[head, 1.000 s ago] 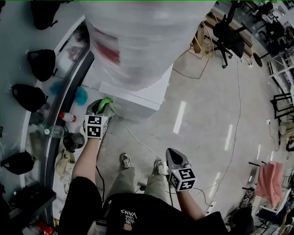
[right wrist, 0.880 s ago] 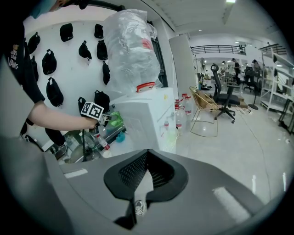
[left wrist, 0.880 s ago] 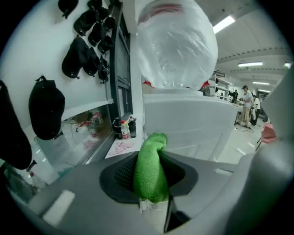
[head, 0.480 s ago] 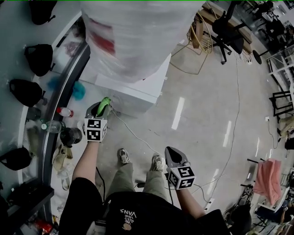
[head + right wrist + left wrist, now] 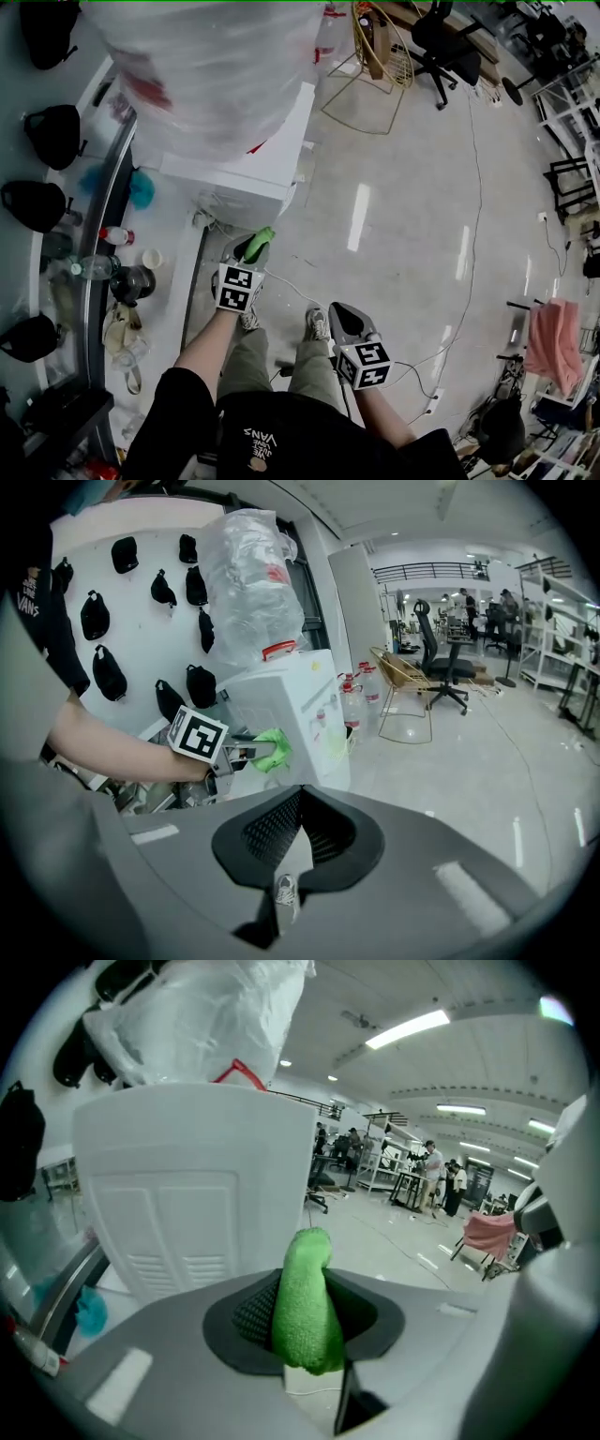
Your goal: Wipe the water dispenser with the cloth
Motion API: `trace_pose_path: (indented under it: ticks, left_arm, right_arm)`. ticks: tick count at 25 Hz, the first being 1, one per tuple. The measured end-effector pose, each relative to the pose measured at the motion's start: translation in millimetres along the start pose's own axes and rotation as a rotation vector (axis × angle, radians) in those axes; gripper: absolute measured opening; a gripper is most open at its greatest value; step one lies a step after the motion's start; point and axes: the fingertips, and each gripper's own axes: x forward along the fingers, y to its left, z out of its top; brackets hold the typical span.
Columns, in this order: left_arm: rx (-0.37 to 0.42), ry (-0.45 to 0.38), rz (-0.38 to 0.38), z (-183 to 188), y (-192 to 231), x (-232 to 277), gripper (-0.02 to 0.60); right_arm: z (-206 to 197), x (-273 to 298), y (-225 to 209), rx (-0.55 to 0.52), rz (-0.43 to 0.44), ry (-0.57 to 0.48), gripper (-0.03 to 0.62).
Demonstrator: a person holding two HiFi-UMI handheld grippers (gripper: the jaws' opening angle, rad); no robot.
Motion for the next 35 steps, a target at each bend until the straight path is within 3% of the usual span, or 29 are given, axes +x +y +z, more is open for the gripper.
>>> trace_pose_path:
  ticks: [5,14,19,30,35]
  left_arm:
    - [0.068,0.000,-0.011,31.6,-16.2,21.8,0.110]
    - [0.072,-0.004,0.080,48.5,35.4,23.7,0.110]
    - [0.027,0.012,0.159,36.4,87.4,9.5,0.110]
    - [0.010,0.035,0.344,21.7,220.1,-36.0,0.110]
    - [-0.015,0.041,0.398,17.9,248.9,-51.4,0.110]
  right_arm:
    - [-18.3,-11.7,-11.8,0.039,-0.017,0.012,0.005]
    - [-27.8,-11.6,-20.4,0.047,-0.026,0.029,0.005]
    - [-23.9,-1.8,-12.1,0.035,-0.018,0.042,0.005]
    - [-16.4,33.6,24.4,-0.001,0.028,0.077,0.005]
    - [-17.0,38.1,32.2,-0.011,0.041,0.090,0.005]
